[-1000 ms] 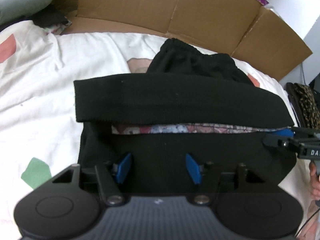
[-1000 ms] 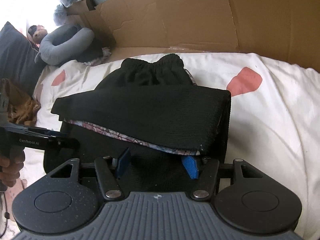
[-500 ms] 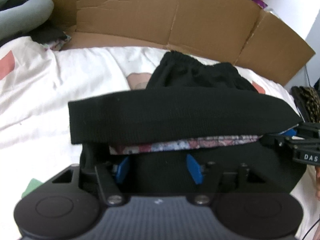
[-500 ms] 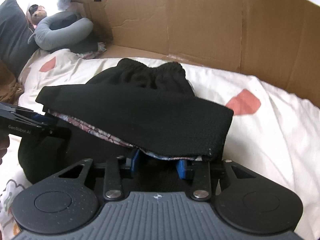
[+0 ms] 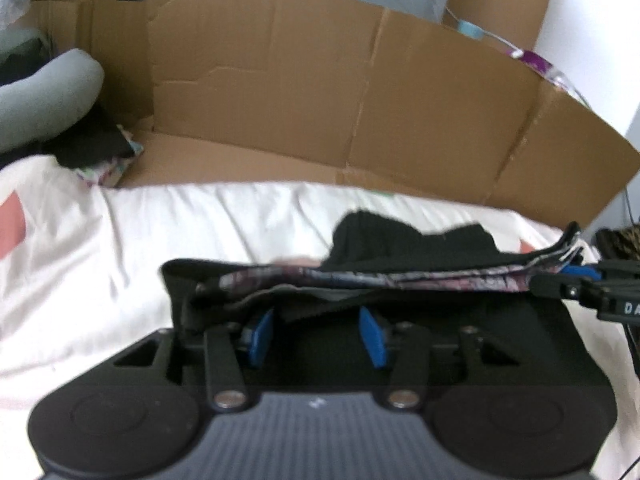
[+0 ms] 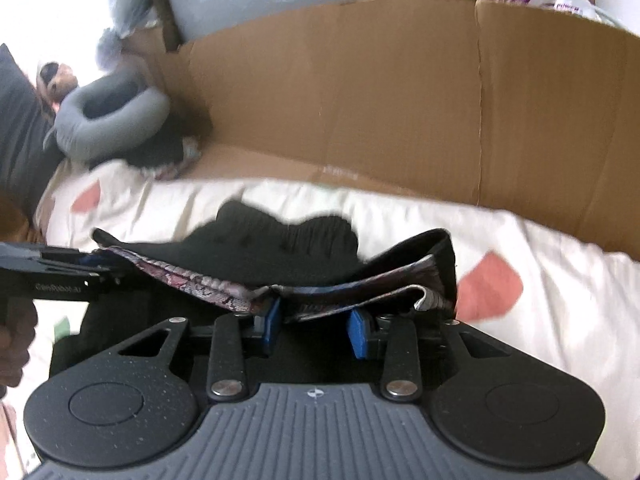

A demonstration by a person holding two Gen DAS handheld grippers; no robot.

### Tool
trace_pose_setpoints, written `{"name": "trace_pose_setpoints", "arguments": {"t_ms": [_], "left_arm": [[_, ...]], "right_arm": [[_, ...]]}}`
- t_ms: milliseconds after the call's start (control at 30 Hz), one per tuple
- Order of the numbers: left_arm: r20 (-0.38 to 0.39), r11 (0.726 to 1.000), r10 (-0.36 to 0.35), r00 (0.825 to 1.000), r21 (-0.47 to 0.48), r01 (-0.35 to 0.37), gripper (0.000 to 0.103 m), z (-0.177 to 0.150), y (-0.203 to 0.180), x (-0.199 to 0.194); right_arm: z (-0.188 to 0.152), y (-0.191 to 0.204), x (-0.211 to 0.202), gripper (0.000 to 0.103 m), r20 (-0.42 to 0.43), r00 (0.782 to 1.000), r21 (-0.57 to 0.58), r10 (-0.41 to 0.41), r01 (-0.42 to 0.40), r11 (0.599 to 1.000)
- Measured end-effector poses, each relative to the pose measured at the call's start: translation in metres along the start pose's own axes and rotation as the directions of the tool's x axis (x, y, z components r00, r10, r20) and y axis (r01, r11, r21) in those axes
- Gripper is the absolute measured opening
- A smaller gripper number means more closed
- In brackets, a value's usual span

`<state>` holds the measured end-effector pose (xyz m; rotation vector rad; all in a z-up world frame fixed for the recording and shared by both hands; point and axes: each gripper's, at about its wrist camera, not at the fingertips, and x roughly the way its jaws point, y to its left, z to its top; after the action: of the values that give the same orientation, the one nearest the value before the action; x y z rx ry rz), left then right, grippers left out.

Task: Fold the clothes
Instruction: 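Open both grippers and release the folded shorts on the duvet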

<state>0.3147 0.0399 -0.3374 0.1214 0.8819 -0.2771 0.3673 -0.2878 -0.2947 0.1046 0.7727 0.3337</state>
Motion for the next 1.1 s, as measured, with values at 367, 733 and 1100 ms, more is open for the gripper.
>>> {"name": "trace_pose_setpoints", "arguments": {"t_ms": [367,733,1100], "left_arm": [[0.043,0.998,0.069,0.997,-0.006,-0.069,0.050,0.016,0.014,-0.002],[0.000,0.994,0.083,0.997,-0.066,-0.083,0.050,-0.001,0.047,-0.002],[0.021,0.989,0.048,0.999,-0.141,-0.045,0.010,0.003,0.050,0.014]], "right_arm": [[0.017,-0.027,-0.006,0.040,0.052,0.996,0.048,-0.066,0.064,0.997],[-0.003,-0.065,0.011,0.042,-0.024,0.999,0.191,-0.022,0.026,0.981],[-0.004,-0.076,0.031,0.007,-0.030,0.999,0.266,0.039,-0.030,0.964]]}}
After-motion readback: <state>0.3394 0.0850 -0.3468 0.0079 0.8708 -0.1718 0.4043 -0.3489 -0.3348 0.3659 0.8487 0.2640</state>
